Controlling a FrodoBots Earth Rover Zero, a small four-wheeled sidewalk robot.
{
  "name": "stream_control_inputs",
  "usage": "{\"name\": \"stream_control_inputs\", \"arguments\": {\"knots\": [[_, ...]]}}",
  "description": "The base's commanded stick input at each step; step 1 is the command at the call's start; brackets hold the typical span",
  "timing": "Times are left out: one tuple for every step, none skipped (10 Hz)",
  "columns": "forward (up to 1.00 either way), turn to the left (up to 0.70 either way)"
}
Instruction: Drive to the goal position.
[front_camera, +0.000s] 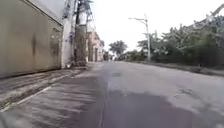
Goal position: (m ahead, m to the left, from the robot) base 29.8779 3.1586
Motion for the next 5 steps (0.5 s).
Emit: {"name": "stream_control_inputs", "arguments": {"knots": [[1.0,0.0],[1.0,0.0],[1.0,0.0],[1.0,0.0],[1.0,0.0]]}}
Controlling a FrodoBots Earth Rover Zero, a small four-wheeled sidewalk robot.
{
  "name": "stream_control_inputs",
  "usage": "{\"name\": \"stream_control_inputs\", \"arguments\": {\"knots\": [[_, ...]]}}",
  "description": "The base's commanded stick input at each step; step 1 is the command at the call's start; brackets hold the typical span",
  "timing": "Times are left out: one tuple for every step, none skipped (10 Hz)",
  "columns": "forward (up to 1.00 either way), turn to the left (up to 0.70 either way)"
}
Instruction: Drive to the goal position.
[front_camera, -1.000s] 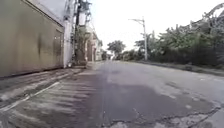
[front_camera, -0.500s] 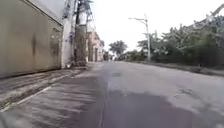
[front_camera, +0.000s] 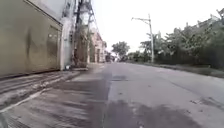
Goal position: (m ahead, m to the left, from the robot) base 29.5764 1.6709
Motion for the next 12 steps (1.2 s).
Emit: {"name": "stream_control_inputs", "arguments": {"knots": [[1.0,0.0],[1.0,0.0],[1.0,0.0],[1.0,0.0],[1.0,0.0],[1.0,0.0],[1.0,0.0],[1.0,0.0],[1.0,0.0],[1.0,0.0],[1.0,0.0],[1.0,0.0]]}}
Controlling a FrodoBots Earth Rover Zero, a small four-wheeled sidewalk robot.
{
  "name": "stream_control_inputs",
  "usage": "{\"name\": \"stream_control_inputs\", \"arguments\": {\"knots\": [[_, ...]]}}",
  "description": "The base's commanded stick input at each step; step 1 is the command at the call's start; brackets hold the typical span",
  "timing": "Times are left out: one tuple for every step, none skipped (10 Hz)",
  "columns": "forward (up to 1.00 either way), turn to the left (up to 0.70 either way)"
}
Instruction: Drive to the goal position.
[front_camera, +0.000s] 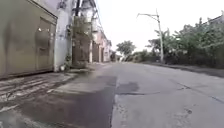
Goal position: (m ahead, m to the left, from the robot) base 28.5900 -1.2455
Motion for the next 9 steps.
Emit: {"name": "stream_control_inputs", "arguments": {"knots": [[1.0,0.0],[1.0,0.0],[1.0,0.0],[1.0,0.0],[1.0,0.0],[1.0,0.0],[1.0,0.0],[1.0,0.0],[1.0,-0.03]]}}
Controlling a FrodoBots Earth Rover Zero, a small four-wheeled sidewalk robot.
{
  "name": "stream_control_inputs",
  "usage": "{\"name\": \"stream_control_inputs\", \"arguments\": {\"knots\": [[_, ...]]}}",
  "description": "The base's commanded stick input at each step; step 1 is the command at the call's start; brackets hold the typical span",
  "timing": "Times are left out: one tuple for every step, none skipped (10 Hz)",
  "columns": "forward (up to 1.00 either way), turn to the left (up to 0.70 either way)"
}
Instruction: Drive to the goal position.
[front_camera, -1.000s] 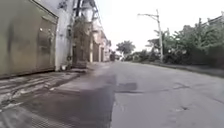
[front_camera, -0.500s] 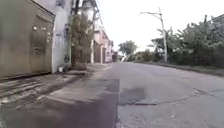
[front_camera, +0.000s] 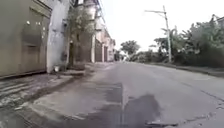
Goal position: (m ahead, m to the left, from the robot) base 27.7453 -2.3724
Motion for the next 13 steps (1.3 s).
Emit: {"name": "stream_control_inputs", "arguments": {"knots": [[1.0,-0.09],[1.0,-0.14],[1.0,-0.2],[1.0,-0.26],[1.0,-0.31],[1.0,-0.37],[1.0,-0.4],[1.0,-0.4],[1.0,-0.4],[1.0,-0.4],[1.0,-0.4],[1.0,-0.29],[1.0,-0.04]]}}
